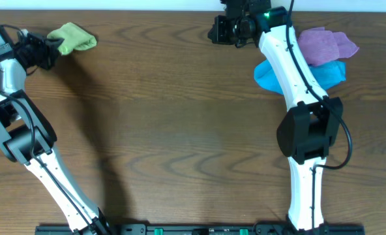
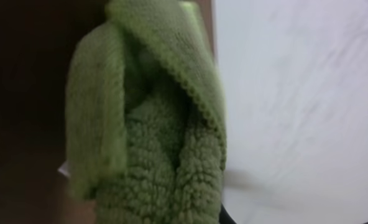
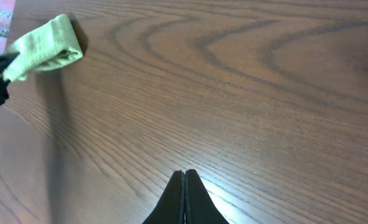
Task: Fold the cloth
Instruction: 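Carry the green bundle to the far left corner with the left gripper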
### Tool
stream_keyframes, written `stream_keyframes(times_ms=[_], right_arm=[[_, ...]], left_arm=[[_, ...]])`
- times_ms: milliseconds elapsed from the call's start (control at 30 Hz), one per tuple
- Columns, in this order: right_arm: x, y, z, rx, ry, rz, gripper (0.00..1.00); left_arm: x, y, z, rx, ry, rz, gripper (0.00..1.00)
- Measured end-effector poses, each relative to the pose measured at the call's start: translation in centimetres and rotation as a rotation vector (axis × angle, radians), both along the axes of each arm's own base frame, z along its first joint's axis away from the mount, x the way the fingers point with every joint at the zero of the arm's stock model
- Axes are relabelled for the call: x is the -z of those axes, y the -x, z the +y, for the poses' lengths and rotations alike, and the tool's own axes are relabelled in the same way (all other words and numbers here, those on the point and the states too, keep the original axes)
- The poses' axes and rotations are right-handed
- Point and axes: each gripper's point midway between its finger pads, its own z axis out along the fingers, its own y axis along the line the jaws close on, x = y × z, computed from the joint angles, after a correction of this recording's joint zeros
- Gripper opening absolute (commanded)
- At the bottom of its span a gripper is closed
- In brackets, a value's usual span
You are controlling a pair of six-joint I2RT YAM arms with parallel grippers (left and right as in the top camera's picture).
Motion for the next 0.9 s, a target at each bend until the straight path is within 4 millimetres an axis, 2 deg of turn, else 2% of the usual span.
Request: stream_keyframes(times_ms=[100,433,667,800,900], right_arm=[[0.0,0.0,0.0,0.0,0.0,-0.002,0.02],[-0.1,-0.1,0.1,-0.001,-0.001,-0.007,0.02],[-0.6,-0.3,1.3,-0.02,-0.012,-0.043,0.01],[-0.6,0.2,2.5,-0.041,-0.013,-0.044,0.02],[-0.7,0.4,3.0,-0.049,-0.015,-0.043,0.01]], left_arm=[[0.7,1.0,-0.5,0.062,-0.036,0.004,0.06],[0.5,1.7,-0.7,0.133,-0.12,-0.04,0.06],[2.1,3.4,-1.8,0.097,-0.041,0.128,0.06],[2.2,2.5,-2.1,0.031,-0.014,0.172,0.06],[1.4,0.7,-1.6,-0.032,-0.005,0.133,0.06]])
